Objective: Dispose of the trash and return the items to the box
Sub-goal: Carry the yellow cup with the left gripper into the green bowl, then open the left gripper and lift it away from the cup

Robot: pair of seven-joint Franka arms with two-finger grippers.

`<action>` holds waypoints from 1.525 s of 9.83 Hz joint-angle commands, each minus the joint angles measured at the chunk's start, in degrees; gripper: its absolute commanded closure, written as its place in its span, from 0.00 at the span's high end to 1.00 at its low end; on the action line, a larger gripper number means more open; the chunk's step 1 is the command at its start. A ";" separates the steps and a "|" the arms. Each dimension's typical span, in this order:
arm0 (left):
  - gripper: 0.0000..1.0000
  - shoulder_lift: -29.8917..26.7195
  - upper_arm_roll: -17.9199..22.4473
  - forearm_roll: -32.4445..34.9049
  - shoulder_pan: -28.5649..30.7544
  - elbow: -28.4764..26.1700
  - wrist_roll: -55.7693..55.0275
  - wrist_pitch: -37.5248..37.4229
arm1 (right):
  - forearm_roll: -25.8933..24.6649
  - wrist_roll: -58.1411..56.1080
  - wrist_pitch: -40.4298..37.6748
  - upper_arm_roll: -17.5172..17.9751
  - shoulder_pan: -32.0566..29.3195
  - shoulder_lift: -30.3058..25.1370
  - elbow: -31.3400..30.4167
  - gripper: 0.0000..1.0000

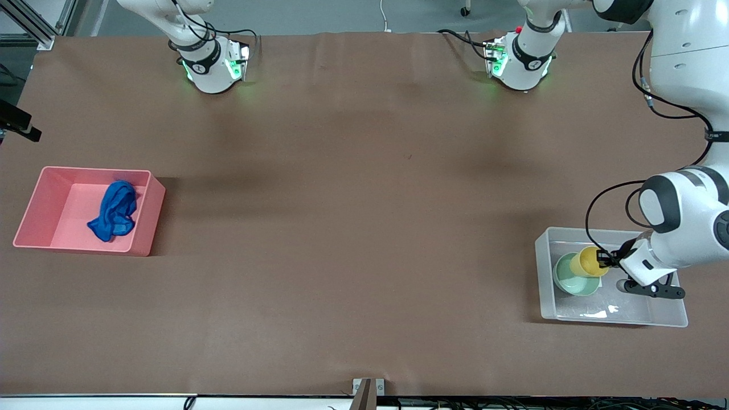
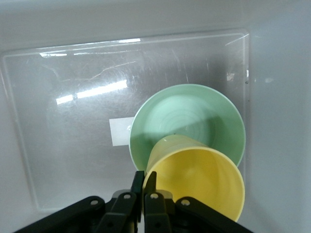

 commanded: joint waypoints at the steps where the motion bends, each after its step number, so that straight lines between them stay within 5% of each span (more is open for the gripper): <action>1: 0.44 2.37 0.19 -1.07 -0.46 0.75 0.82 1.18 | -0.44 -0.73 -0.77 0.12 -0.35 -0.23 0.05 1.00; 2: 0.90 1.94 0.19 -0.98 -0.64 0.75 0.73 1.10 | -0.44 -0.73 -0.78 0.12 -0.35 -0.23 0.05 1.00; 3: 0.97 0.19 0.10 -0.46 -0.90 0.75 -0.05 0.57 | -0.44 -0.73 -0.78 0.12 -0.35 -0.23 0.05 1.00; 5: 1.00 -7.43 -0.60 -0.10 -1.17 -0.83 -0.15 -0.74 | -0.44 -0.73 -0.78 0.12 -0.35 -0.23 0.05 1.00; 11: 1.00 -34.41 -6.57 5.16 -1.17 -2.68 -9.01 -31.55 | -0.44 -0.73 -1.04 0.03 -0.44 -0.31 0.05 1.00; 15: 1.00 -37.62 -9.04 5.08 -1.26 1.86 -13.95 -35.46 | -0.52 -0.65 -0.87 0.03 -0.27 -0.31 -0.04 1.00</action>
